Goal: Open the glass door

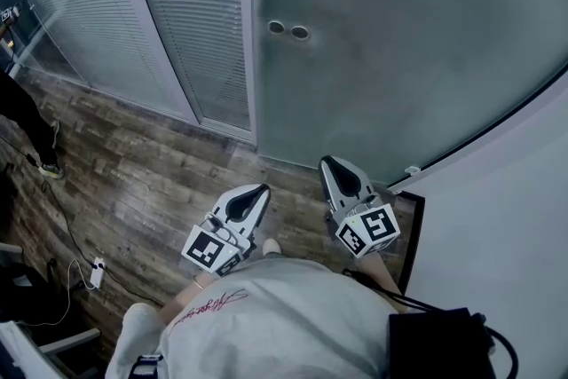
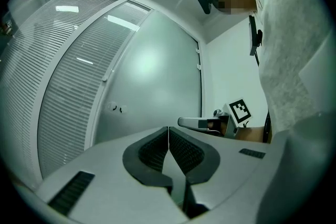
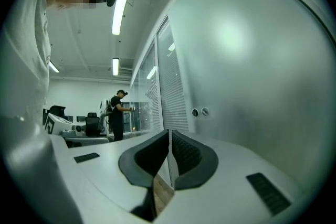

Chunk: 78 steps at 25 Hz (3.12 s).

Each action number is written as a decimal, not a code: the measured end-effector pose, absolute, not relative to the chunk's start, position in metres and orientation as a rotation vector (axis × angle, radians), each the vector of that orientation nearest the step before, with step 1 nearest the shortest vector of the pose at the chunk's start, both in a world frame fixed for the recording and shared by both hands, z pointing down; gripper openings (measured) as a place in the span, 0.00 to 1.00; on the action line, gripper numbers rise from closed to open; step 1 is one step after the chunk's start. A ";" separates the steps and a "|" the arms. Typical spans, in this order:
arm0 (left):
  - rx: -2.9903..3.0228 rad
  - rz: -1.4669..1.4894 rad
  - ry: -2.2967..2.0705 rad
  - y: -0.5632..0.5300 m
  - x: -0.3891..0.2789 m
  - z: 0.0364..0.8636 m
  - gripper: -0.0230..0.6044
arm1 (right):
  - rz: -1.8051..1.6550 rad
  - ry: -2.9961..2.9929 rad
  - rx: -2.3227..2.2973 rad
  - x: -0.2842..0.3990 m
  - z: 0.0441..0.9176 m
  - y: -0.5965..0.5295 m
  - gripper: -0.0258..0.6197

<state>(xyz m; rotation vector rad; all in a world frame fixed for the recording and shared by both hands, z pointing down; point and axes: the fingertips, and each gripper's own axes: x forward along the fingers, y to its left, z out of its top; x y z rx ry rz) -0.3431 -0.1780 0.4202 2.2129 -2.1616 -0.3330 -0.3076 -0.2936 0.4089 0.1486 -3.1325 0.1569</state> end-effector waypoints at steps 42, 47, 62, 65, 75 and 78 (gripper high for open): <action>1.917 -0.209 -2.401 -0.178 -0.420 0.436 0.07 | -0.008 -3.035 0.683 -0.605 0.388 -0.475 0.23; 1.912 -0.216 -2.407 -0.174 -0.421 0.435 0.07 | 0.019 -3.008 0.836 -0.603 0.387 -0.483 0.22; 1.877 -0.219 -2.435 -0.152 -0.419 0.436 0.07 | 0.029 -2.988 0.889 -0.598 0.388 -0.474 0.21; 1.872 -0.218 -2.446 -0.147 -0.418 0.435 0.07 | 0.030 -2.988 0.884 -0.596 0.388 -0.471 0.21; 1.872 -0.229 -2.454 -0.136 -0.410 0.435 0.07 | 0.025 -3.007 0.866 -0.586 0.389 -0.457 0.21; 1.870 -0.236 -2.450 -0.135 -0.409 0.436 0.07 | 0.020 -3.013 0.858 -0.584 0.390 -0.455 0.21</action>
